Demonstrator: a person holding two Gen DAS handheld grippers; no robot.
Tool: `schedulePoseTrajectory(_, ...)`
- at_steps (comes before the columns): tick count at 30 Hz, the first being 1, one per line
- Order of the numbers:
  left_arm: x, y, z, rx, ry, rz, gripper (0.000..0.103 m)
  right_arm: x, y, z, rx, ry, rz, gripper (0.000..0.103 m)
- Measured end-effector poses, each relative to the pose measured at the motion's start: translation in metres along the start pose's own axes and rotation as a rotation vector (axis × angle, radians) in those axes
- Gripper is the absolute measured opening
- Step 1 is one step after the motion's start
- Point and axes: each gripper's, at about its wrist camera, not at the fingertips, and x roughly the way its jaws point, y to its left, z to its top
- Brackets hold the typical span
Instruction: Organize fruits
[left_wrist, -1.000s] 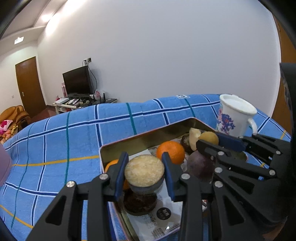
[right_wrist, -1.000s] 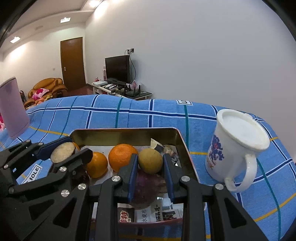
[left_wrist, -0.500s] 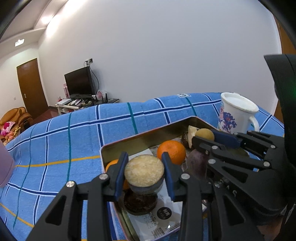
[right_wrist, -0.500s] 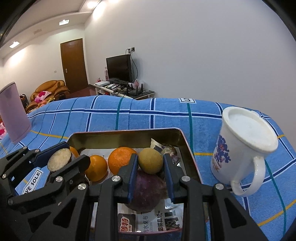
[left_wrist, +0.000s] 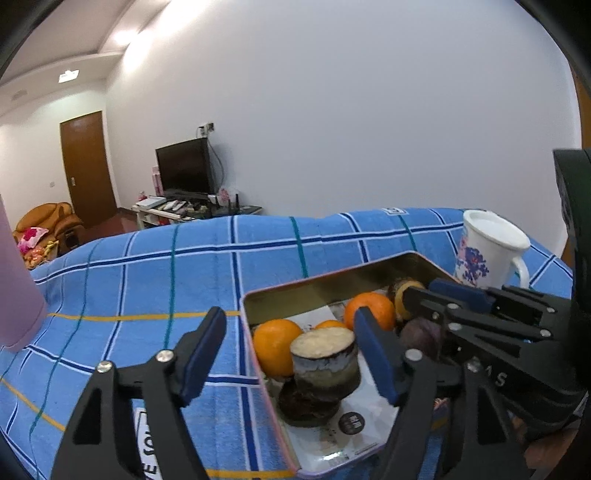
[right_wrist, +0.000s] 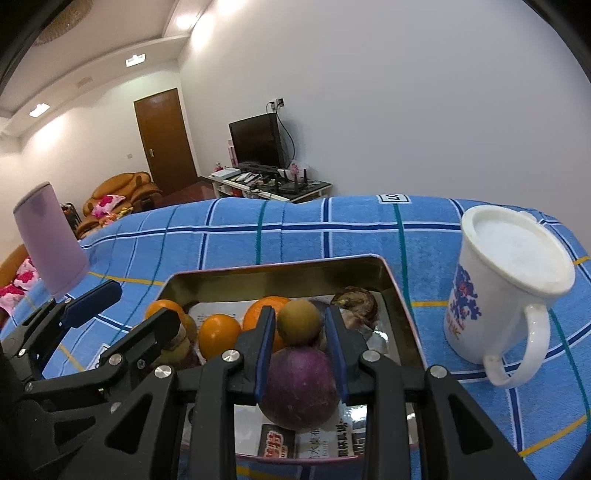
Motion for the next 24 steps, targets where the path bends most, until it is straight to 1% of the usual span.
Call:
schedulePoseTrajectory(1, 0.0, 0.002, 0.0, -0.009, -0.001, 0.005, 0.081, 0.001, -0.001, 0.0, 0.008, 0.001, 0.011, 0.03)
schedulePoseTrajectory(3, -0.001, 0.005, 0.0, -0.023, -0.003, 0.016, 0.09, 0.002, -0.002, -0.001, 0.023, 0.004, 0.036, 0.03)
schedulePoseTrajectory(6, -0.003, 0.012, 0.0, -0.041, -0.013, 0.044, 0.099, 0.006, -0.004, -0.002, 0.052, 0.015, 0.081, 0.03)
schedulePoseTrajectory(8, -0.005, 0.016, -0.001, -0.056, -0.016, 0.046, 0.102, 0.007, -0.006, -0.003, 0.078, 0.022, 0.113, 0.031)
schedulePoseTrajectory(13, -0.007, 0.022, -0.002, -0.077, -0.021, 0.038, 0.103, 0.008, -0.011, -0.004, 0.144, 0.019, 0.182, 0.042)
schedulePoseTrajectory(14, -0.007, 0.023, -0.002, -0.079, -0.021, 0.041, 0.103, 0.008, -0.012, -0.004, 0.158, 0.02, 0.195, 0.046)
schedulePoseTrajectory(17, -0.011, 0.028, -0.002, -0.081, -0.036, 0.083, 0.103, 0.006, -0.011, -0.003, 0.172, 0.019, 0.221, 0.057)
schedulePoseTrajectory(18, -0.012, 0.03, -0.002, -0.08, -0.041, 0.096, 0.103, 0.005, -0.011, -0.003, 0.176, 0.018, 0.233, 0.058)
schedulePoseTrajectory(21, -0.012, 0.035, -0.003, -0.082, -0.043, 0.112, 0.103, -0.006, -0.017, 0.0, 0.223, -0.037, 0.302, 0.058)
schedulePoseTrajectory(22, -0.011, 0.036, -0.004, -0.086, -0.04, 0.112, 0.103, -0.009, -0.019, 0.001, 0.237, -0.059, 0.31, 0.059)
schedulePoseTrajectory(23, -0.01, 0.036, -0.005, -0.09, -0.036, 0.112, 0.103, -0.014, -0.021, 0.001, 0.246, -0.086, 0.302, 0.059)
schedulePoseTrajectory(24, -0.009, 0.036, -0.004, -0.089, -0.035, 0.111, 0.103, -0.02, -0.023, 0.002, 0.25, -0.118, 0.272, 0.061)
